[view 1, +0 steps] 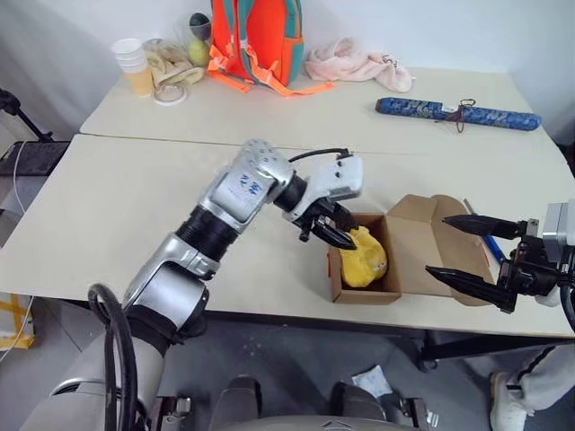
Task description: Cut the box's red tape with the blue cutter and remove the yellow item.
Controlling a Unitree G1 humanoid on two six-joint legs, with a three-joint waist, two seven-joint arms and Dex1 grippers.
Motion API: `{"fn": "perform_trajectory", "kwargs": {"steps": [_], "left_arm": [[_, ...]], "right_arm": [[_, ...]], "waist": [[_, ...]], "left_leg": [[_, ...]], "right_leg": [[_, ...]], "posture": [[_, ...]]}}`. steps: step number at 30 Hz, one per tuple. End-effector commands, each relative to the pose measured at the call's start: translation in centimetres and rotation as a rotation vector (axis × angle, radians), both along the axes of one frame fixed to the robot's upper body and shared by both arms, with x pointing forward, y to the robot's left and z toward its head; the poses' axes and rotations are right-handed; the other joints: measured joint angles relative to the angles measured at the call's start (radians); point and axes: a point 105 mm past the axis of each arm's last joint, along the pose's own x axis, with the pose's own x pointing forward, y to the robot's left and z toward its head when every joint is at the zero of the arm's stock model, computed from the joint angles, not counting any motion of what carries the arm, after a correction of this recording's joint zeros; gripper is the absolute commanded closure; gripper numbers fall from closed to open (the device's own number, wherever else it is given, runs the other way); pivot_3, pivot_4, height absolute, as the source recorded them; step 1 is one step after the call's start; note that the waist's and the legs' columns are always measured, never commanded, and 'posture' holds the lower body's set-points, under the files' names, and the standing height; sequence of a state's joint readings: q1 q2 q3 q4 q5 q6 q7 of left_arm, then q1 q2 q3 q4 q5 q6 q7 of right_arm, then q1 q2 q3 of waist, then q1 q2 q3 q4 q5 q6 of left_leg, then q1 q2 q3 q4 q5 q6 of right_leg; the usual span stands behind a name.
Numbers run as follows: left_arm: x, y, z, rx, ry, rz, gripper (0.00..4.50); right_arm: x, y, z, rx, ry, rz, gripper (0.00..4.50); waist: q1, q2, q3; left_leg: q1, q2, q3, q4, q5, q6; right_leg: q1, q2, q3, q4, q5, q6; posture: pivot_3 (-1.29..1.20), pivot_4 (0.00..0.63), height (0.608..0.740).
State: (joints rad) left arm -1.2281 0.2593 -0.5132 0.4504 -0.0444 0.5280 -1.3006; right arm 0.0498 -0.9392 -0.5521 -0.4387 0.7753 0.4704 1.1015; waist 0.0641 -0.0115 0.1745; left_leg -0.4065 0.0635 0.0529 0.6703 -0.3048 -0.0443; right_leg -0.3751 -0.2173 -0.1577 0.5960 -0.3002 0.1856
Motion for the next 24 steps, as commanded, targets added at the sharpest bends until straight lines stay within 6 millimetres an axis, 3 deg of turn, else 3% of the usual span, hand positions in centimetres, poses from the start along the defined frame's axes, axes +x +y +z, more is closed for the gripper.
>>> {"fn": "perform_trajectory", "kwargs": {"steps": [1, 6, 9, 14, 15, 20, 24], "left_arm": [[1.3, -1.2, 0.2, 0.051, -0.09, 0.02, 2.31], [0.8, -2.1, -0.6, 0.105, -0.005, -0.031, 2.31], [0.7, -2.3, -0.9, 0.133, -0.004, -0.056, 2.91], [0.7, -2.2, -1.1, 0.148, 0.007, -0.073, 4.39], [0.8, -2.3, -1.0, 0.143, 0.003, -0.072, 4.48], [0.9, -3.7, 1.2, -0.036, 0.027, -0.06, 4.48], [-0.2, -4.4, 4.6, -0.278, 0.148, -0.101, 4.48]], "right_arm": [[-0.7, 0.4, 1.1, -0.016, -0.048, 0.011, 0.0], [-1.1, 0.4, 1.1, -0.017, -0.044, 0.001, 0.0], [-1.1, 0.3, 1.1, -0.02, -0.045, -0.006, 0.0], [-0.9, 0.4, 1.3, -0.017, -0.053, -0.013, 0.0], [-0.9, 0.3, 1.3, -0.017, -0.053, -0.014, 0.0], [-0.5, 0.2, 1.2, 0.0, -0.055, -0.032, 0.0], [-0.2, 0.2, 1.0, 0.017, -0.056, -0.039, 0.0]], "waist": [[-0.002, 0.0, 0.0], [0.0, 0.0, 0.0], [-0.001, 0.0, 0.0], [-0.006, 0.0, 0.0], [-0.007, 0.0, 0.0], [-0.007, 0.0, 0.0], [-0.009, 0.0, 0.0]], "left_leg": [[0.0, 0.0, 0.0, 0.0, 0.0, 0.0], [0.0, 0.0, 0.0, 0.0, 0.0, 0.0], [0.0, 0.0, 0.0, -0.001, 0.0, 0.0], [0.0, 0.0, 0.0, -0.001, 0.0, 0.0], [0.0, 0.0, 0.0, -0.001, 0.0, 0.0], [0.0, 0.0, 0.0, -0.001, 0.0, 0.0], [0.0, 0.0, 0.0, -0.001, 0.0, 0.0]], "right_leg": [[0.0, 0.0, 0.0, 0.0, 0.0, 0.0], [0.0, 0.0, 0.0, -0.001, 0.0, 0.0], [0.0, 0.0, 0.0, -0.001, 0.0, 0.0], [0.0, 0.0, 0.0, -0.001, 0.0, 0.0], [0.0, 0.0, 0.0, -0.001, 0.0, 0.0], [0.0, 0.0, 0.0, -0.001, 0.0, 0.0], [0.0, 0.0, 0.0, -0.001, 0.0, 0.0]], "posture": [[0.0, 0.15, 0.74], [0.0, 0.15, 0.74], [0.0, 0.15, 0.74], [0.0, 0.15, 0.74], [0.0, 0.15, 0.74], [0.0, 0.15, 0.74], [0.0, 0.15, 0.74]]}}
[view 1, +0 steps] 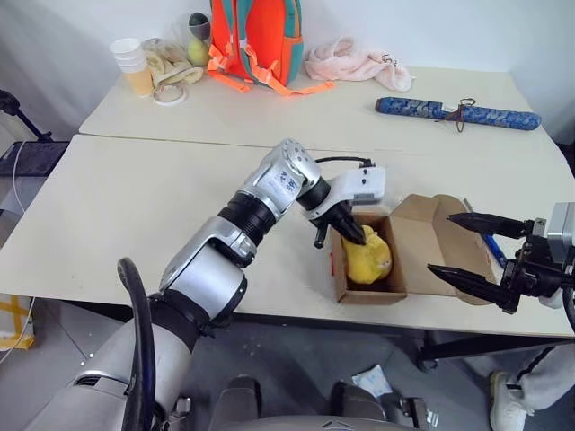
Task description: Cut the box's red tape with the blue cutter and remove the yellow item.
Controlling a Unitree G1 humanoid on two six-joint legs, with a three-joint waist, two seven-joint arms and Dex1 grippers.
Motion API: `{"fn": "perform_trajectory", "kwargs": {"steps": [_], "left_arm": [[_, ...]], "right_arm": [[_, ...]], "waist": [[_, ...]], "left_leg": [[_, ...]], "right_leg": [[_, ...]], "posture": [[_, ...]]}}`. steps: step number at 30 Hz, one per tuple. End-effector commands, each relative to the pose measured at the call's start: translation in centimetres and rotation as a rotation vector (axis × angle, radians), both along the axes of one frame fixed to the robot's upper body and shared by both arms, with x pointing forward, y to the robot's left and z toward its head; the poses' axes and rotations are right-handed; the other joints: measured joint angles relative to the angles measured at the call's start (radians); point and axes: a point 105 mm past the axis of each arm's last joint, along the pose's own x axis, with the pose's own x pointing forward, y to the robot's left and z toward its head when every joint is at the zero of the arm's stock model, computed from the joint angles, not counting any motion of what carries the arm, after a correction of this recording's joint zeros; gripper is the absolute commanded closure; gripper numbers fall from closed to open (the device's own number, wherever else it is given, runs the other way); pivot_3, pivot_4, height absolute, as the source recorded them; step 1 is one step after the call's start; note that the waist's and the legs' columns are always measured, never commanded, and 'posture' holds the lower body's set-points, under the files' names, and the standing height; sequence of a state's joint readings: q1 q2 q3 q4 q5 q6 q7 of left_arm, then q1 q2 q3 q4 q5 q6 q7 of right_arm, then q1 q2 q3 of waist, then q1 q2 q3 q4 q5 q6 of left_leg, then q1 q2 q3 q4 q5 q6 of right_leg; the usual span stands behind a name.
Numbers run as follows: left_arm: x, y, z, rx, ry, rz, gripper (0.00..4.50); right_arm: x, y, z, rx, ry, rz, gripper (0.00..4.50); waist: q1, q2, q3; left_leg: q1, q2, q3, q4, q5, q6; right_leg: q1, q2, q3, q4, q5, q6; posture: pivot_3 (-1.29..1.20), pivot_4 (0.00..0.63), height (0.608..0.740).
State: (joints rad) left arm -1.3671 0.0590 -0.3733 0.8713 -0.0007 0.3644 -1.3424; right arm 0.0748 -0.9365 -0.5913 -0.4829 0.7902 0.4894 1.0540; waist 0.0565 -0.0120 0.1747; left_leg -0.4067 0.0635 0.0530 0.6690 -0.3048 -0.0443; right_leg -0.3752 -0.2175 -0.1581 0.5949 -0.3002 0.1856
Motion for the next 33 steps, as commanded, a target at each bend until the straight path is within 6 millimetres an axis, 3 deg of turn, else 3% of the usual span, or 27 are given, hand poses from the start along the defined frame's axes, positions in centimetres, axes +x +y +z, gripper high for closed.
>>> {"fn": "perform_trajectory", "kwargs": {"steps": [1, 5, 8, 12, 17, 20, 24, 27, 33], "left_arm": [[-1.1, -1.0, 4.8, -0.239, 0.061, -0.051, 4.48], [-0.9, -0.1, 7.4, -0.44, 0.1, -0.05, 4.48], [-0.5, 1.7, 9.7, -0.65, 0.082, -0.051, 4.48], [2.8, 9.5, 11.2, -0.991, 0.008, 0.239, 4.48], [3.5, 19.0, 7.6, -0.942, -0.165, 0.582, 4.48], [2.4, 26.2, 3.5, -0.809, -0.245, 0.862, 4.48], [0.3, 31.7, -0.1, -0.698, -0.299, 1.095, 4.48], [-1.5, 34.0, -2.6, -0.619, -0.282, 1.188, 4.48], [-3.4, 35.0, -3.3, -0.612, -0.237, 1.25, 2.9]], "right_arm": [[0.2, 0.2, 0.5, 0.024, -0.036, -0.002, 0.0], [0.5, 0.5, 0.6, 0.047, -0.048, -0.004, 0.0], [0.8, 0.9, 0.5, 0.063, -0.057, 0.007, 0.0], [0.9, 2.6, 0.4, 0.095, -0.065, 0.067, 0.0], [0.6, 6.0, 0.6, 0.15, -0.081, 0.199, 0.0], [0.9, 8.3, 0.1, 0.181, -0.09, 0.286, 0.0], [2.0, 9.3, -0.6, 0.183, -0.117, 0.317, 0.0], [2.8, 9.8, -1.0, 0.161, -0.146, 0.336, 0.0], [3.6, 9.3, -1.6, 0.121, -0.155, 0.356, 0.0]], "waist": [[-0.003, 0.0, 0.0], [-0.007, 0.0, 0.0], [-0.009, 0.0, 0.0], [-0.027, 0.001, -0.001], [-0.061, 0.002, -0.001], [-0.067, 0.001, -0.001], [-0.053, 0.0, -0.001], [-0.038, 0.0, -0.001], [-0.032, 0.0, -0.001]], "left_leg": [[0.0, 0.0, 0.0, 0.0, 0.0, 0.0], [0.0, 0.0, 0.0, 0.0, 0.0, 0.0], [0.001, 0.0, 0.0, -0.001, 0.0, 0.0], [0.003, 0.0, 0.0, -0.002, 0.0, 0.0], [0.005, 0.001, -0.001, -0.004, 0.0, 0.0], [0.006, 0.001, -0.001, -0.005, 0.0, 0.0], [0.005, 0.001, -0.001, -0.004, 0.0, -0.001], [0.005, 0.001, -0.002, -0.002, 0.0, -0.001], [0.005, 0.001, -0.002, -0.002, 0.0, -0.001]], "right_leg": [[0.0, 0.0, 0.0, 0.0, 0.0, 0.0], [0.0, 0.0, 0.0, 0.0, 0.0, 0.0], [0.0, 0.0, 0.0, 0.0, 0.0, 0.0], [0.0, 0.0, 0.0, 0.002, 0.0, 0.0], [0.0, 0.0, 0.0, 0.004, 0.0, 0.0], [0.0, 0.0, 0.0, 0.005, 0.0, 0.0], [0.0, 0.0, 0.0, 0.006, 0.0, 0.0], [0.001, -0.001, 0.0, 0.006, 0.0, 0.0], [0.0, -0.001, 0.0, 0.007, 0.0, 0.0]], "posture": [[0.0, 0.15, 0.74], [0.0, 0.15, 0.74], [0.0, 0.15, 0.74], [0.0, 0.15, 0.74], [0.0, 0.15, 0.74], [0.0, 0.15, 0.74], [0.0, 0.15, 0.74], [0.0, 0.15, 0.74], [0.0, 0.15, 0.74]]}}
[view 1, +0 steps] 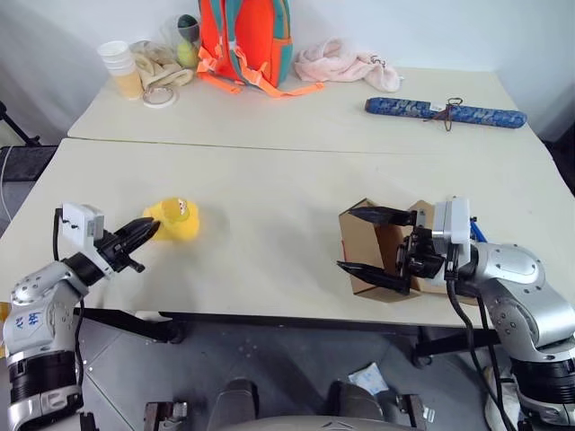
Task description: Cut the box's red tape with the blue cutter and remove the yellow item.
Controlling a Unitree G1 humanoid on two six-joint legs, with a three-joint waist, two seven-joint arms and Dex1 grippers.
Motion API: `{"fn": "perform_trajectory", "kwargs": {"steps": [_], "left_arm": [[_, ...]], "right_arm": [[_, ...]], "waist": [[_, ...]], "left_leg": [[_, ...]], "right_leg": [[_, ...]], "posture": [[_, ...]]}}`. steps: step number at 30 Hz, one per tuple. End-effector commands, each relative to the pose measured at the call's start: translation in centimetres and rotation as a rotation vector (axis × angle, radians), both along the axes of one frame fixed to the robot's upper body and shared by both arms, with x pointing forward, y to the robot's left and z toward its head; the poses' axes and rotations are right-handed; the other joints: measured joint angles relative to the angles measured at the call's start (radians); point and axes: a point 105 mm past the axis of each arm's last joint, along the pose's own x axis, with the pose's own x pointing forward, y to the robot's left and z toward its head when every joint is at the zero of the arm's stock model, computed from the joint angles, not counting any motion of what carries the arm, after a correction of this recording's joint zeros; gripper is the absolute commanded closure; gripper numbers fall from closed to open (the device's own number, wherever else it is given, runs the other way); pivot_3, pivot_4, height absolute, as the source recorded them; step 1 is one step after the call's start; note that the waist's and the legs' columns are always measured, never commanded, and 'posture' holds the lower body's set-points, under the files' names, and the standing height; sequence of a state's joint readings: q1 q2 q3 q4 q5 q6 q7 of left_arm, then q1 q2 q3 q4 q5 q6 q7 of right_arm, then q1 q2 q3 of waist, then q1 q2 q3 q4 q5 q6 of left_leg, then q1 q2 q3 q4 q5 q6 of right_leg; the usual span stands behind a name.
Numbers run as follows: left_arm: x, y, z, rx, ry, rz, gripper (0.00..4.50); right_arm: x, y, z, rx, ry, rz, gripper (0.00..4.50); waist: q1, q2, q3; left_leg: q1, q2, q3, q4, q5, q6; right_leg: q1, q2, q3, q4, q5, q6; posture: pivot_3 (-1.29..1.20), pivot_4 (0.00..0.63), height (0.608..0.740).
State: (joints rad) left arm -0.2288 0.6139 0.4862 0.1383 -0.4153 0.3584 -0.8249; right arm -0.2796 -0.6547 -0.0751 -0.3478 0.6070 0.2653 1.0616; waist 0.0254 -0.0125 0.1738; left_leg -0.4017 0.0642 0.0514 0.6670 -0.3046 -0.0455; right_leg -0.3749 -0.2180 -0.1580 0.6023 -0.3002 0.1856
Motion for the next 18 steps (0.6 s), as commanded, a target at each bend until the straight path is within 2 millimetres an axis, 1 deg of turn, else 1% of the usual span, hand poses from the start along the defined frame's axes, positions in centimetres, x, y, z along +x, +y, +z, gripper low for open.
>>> {"fn": "perform_trajectory", "kwargs": {"steps": [1, 4, 6, 9, 10, 12, 13, 15, 18], "left_arm": [[-1.0, 0.2, 2.6, 0.024, -0.068, -0.01, 2.58], [-2.0, 0.6, 3.0, 0.038, -0.05, -0.025, 1.65], [-3.0, 1.0, 3.2, 0.081, -0.036, -0.038, 1.08], [-4.6, 2.0, 4.0, 0.166, -0.06, -0.043, 0.1], [-5.2, 2.7, 4.1, 0.212, -0.064, -0.028, 0.03], [-7.1, 4.2, 3.8, 0.288, -0.031, -0.001, 0.03], [-8.1, 4.9, 3.8, 0.29, -0.03, 0.019, 0.03], [-9.3, 5.3, 3.6, 0.283, -0.032, 0.034, 0.03], [-10.4, 5.4, 2.6, 0.297, 0.011, 0.059, 0.03]], "right_arm": [[0.1, -0.4, 0.8, -0.008, -0.052, 0.014, 0.0], [0.3, -0.9, 1.0, -0.012, -0.057, 0.007, 0.0], [0.4, -1.4, 1.1, -0.021, -0.062, -0.003, 0.0], [0.5, -2.3, 1.0, -0.042, -0.048, -0.028, 0.0], [0.6, -2.7, 1.0, -0.047, -0.044, -0.041, 0.0], [0.5, -3.9, 0.8, -0.068, -0.023, -0.075, 0.0], [0.3, -4.5, 0.5, -0.095, -0.015, -0.086, 0.0], [-0.2, -5.1, 0.0, -0.128, -0.004, -0.093, 0.0], [-0.6, -5.8, -0.6, -0.15, -0.012, -0.114, 0.0]], "waist": [[-0.003, 0.0, 0.0], [-0.008, 0.0, 0.0], [-0.015, 0.0, 0.0], [-0.026, 0.0, 0.0], [-0.027, 0.0, 0.0], [-0.028, 0.0, 0.0], [-0.028, 0.0, 0.0], [-0.028, 0.0, 0.0], [-0.024, 0.0, 0.0]], "left_leg": [[0.0, 0.0, 0.0, 0.0, 0.0, 0.0], [0.001, 0.0, 0.0, -0.001, 0.0, 0.0], [0.002, 0.0, 0.001, -0.003, 0.0, -0.001], [0.003, 0.001, 0.001, -0.004, 0.0, -0.001], [0.003, 0.001, 0.001, -0.004, 0.0, -0.001], [0.003, 0.001, 0.001, -0.004, 0.0, -0.001], [0.003, 0.001, 0.002, -0.005, 0.0, -0.002], [0.004, 0.001, 0.003, -0.005, -0.001, -0.002], [0.005, 0.001, 0.004, -0.005, -0.002, -0.002]], "right_leg": [[0.0, 0.0, 0.0, 0.0, 0.0, 0.0], [0.0, 0.0, 0.0, 0.0, 0.0, 0.0], [0.0, 0.0, 0.0, 0.0, 0.0, 0.0], [0.0, 0.0, 0.0, 0.0, 0.0, -0.001], [0.0, 0.0, 0.0, 0.0, 0.0, -0.001], [0.0, 0.0, 0.0, 0.0, 0.0, -0.001], [0.0, 0.0, 0.0, 0.0, -0.001, -0.001], [-0.001, 0.0, 0.0, 0.0, -0.001, -0.001], [0.0, 0.0, 0.0, 0.0, -0.001, -0.001]], "posture": [[0.0, 0.15, 0.74], [0.0, 0.15, 0.74], [0.0, 0.15, 0.74], [0.0, 0.15, 0.74], [0.0, 0.15, 0.74], [0.0, 0.15, 0.74], [0.0, 0.15, 0.74], [0.0, 0.15, 0.74], [0.0, 0.15, 0.74]]}}
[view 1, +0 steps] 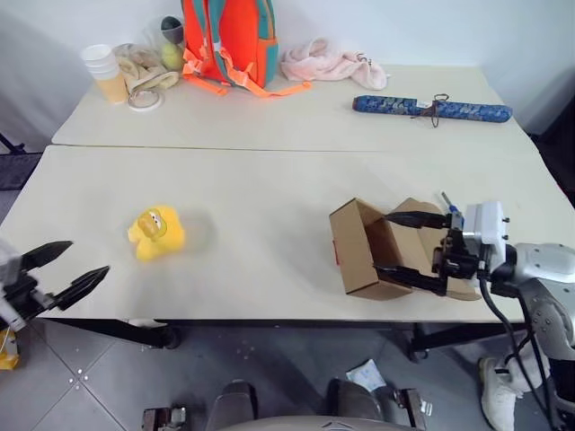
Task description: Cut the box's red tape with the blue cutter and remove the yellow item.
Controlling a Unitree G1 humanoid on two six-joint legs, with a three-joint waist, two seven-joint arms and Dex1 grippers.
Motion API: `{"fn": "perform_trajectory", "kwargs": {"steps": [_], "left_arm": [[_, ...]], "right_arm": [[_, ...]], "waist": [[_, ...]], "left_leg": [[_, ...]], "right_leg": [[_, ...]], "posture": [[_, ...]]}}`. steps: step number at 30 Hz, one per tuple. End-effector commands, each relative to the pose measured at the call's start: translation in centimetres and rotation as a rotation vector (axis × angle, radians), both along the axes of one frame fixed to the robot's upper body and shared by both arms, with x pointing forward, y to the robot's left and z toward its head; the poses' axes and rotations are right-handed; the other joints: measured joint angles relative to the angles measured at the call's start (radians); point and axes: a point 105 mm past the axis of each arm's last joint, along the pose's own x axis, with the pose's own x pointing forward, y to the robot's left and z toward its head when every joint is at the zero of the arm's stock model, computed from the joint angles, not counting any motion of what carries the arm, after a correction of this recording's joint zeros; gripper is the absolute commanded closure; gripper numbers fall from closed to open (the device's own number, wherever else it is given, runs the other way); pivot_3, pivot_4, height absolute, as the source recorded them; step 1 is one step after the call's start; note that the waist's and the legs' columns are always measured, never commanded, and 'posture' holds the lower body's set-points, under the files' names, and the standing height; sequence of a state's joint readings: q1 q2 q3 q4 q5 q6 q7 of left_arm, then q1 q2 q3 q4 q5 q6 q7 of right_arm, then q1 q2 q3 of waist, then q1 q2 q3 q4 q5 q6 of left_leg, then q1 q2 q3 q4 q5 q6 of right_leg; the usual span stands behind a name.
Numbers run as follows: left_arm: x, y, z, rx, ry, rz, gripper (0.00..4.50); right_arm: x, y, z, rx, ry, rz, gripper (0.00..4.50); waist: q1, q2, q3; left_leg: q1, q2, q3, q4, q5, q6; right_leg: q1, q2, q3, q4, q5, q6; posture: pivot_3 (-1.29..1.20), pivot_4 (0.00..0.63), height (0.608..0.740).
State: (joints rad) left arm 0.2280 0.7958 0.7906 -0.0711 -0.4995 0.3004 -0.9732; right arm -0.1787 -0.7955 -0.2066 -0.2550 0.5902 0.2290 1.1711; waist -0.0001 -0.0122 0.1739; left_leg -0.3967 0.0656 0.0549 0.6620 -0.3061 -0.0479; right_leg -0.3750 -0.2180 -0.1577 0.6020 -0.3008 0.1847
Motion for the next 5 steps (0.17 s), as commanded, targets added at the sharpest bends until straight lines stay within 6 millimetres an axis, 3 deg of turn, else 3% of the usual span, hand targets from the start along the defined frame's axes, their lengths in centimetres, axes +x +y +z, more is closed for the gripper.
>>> {"fn": "perform_trajectory", "kwargs": {"steps": [1, 5], "left_arm": [[-1.06, -0.59, 0.51, 0.042, -0.031, -0.008, 0.03], [-1.94, 0.06, -0.39, 0.06, -0.016, 0.048, 0.03]], "right_arm": [[-0.58, -0.73, 0.7, -0.019, -0.065, -0.014, 0.0], [-0.91, -1.7, 0.64, -0.014, -0.079, -0.066, 0.0]], "waist": [[0.003, 0.0, 0.0], [0.004, 0.0, 0.0]], "left_leg": [[0.0, 0.0, 0.0, 0.001, 0.0, 0.0], [0.0, 0.0, 0.001, 0.002, 0.0, 0.0]], "right_leg": [[0.0, 0.0, 0.0, 0.0, 0.0, 0.0], [0.0, 0.0, 0.001, 0.0, 0.0, 0.0]], "posture": [[0.0, 0.15, 0.74], [0.0, 0.15, 0.74]]}}
